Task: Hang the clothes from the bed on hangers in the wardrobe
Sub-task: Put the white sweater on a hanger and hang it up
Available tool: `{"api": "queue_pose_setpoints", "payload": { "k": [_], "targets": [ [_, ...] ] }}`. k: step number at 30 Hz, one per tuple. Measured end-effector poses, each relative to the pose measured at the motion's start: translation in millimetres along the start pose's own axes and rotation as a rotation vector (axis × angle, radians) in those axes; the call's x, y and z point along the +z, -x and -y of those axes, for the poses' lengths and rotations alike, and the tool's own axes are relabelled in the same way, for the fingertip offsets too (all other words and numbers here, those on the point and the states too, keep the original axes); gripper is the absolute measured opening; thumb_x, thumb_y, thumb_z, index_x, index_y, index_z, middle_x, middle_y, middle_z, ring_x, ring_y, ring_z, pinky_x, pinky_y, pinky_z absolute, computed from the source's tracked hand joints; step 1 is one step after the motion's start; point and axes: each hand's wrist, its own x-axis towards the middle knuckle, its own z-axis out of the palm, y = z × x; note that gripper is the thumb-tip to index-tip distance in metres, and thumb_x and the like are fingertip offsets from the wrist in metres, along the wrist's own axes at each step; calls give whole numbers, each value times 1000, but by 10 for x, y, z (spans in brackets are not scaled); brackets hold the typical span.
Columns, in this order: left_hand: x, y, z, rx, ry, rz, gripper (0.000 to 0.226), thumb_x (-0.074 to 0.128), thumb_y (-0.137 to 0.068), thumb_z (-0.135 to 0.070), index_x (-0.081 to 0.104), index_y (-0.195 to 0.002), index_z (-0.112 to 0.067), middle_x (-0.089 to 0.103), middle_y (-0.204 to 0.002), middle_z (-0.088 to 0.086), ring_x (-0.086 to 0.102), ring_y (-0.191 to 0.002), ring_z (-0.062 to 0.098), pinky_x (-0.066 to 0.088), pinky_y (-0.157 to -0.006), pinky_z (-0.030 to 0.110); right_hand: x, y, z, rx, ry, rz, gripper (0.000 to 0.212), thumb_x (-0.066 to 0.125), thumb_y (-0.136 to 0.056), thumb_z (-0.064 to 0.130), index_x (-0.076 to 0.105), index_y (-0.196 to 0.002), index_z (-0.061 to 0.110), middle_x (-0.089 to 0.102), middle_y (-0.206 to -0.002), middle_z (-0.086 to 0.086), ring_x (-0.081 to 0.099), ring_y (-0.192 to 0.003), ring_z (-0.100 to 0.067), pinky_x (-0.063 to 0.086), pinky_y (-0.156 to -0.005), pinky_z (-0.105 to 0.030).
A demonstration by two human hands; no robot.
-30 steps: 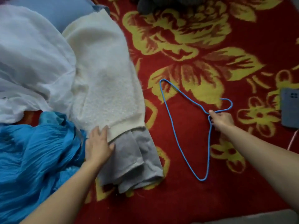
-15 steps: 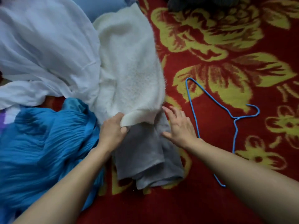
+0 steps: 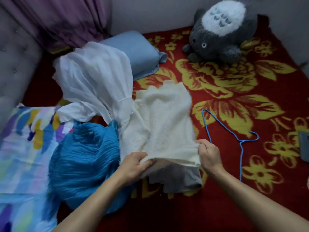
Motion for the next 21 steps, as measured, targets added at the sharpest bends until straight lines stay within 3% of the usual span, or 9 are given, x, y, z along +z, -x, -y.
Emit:
{"api": "queue_pose_setpoints", "payload": {
  "k": [4, 6, 8, 11, 13, 15, 17, 19, 21],
  "targets": [
    [-217, 386, -443, 98, 120, -29, 41, 49, -93, -46, 41, -62, -20, 39, -59, -13, 37, -56, 4, 30, -58, 29, -410, 211, 525, 126, -207, -54, 51, 41, -66, 37, 60, -65, -10, 57, -57, -10, 50, -59, -17, 43, -54, -41],
    [-379, 603, -727, 128, 176, -77, 39, 47, -87, -47, 44, -65, -15, 40, -63, -8, 38, -59, 6, 31, -59, 30, -633, 310, 828, 197, -341, -41, 31, 49, -75, 24, 59, -59, 0, 54, -54, 2, 47, -55, -10, 38, -52, -31],
    [-544, 846, -1047, 132, 272, -140, 41, 47, -84, -45, 53, -71, -7, 47, -69, -2, 45, -65, 11, 36, -62, 29, -876, 443, 1142, 200, -430, 24, 20, 49, -89, 12, 60, -73, 11, 61, -64, 2, 55, -64, -13, 46, -60, -26],
    [-746, 1286, -1520, 164, 317, -293, 28, 50, -96, -27, 60, -75, -12, 52, -70, -5, 53, -60, -5, 38, -56, 7, -1225, 706, 1569, 181, -602, 36, 28, 45, -90, 6, 56, -65, 13, 59, -51, 7, 56, -55, -13, 45, -49, -20],
    [-800, 1591, -1767, 239, 282, -426, 33, 46, -98, -14, 54, -68, -24, 48, -71, -12, 52, -63, -7, 36, -58, 1, -1463, 982, 1836, 163, -677, 77, 21, 48, -80, 12, 53, -59, 12, 54, -56, -1, 52, -58, -17, 43, -51, -27],
    [-822, 1869, -1965, 280, 308, -524, 33, 48, -97, -15, 52, -65, -25, 47, -70, -10, 48, -67, 4, 37, -61, 5, -1774, 1316, 2022, 71, -603, 162, 20, 53, -77, 17, 49, -58, 15, 46, -60, -2, 46, -57, -12, 38, -52, -26],
    [-826, 2137, -2133, 285, 338, -563, 28, 54, -91, -27, 56, -64, -18, 51, -68, -5, 48, -68, 10, 40, -67, 20, -2144, 1690, 2135, -58, -431, 322, 29, 60, -87, 26, 61, -60, 14, 57, -60, -2, 52, -55, -9, 43, -53, -22],
    [-811, 2400, -2289, 288, 308, -600, 23, 52, -81, -36, 60, -71, -17, 56, -73, 1, 50, -72, 15, 38, -70, 31, -2489, 2028, 2246, -159, -198, 506, 48, 67, -79, 53, 73, -87, 6, 71, -80, -10, 63, -70, -16, 49, -68, -28],
    [-793, 2660, -2436, 315, 279, -652, 19, 54, -84, -32, 60, -75, -17, 52, -69, 3, 48, -69, 15, 36, -65, 31, -2767, 2320, 2349, -256, 42, 553, 66, 72, -65, 60, 70, -101, 5, 70, -91, -10, 62, -79, -17, 47, -74, -32]
  ]
}}
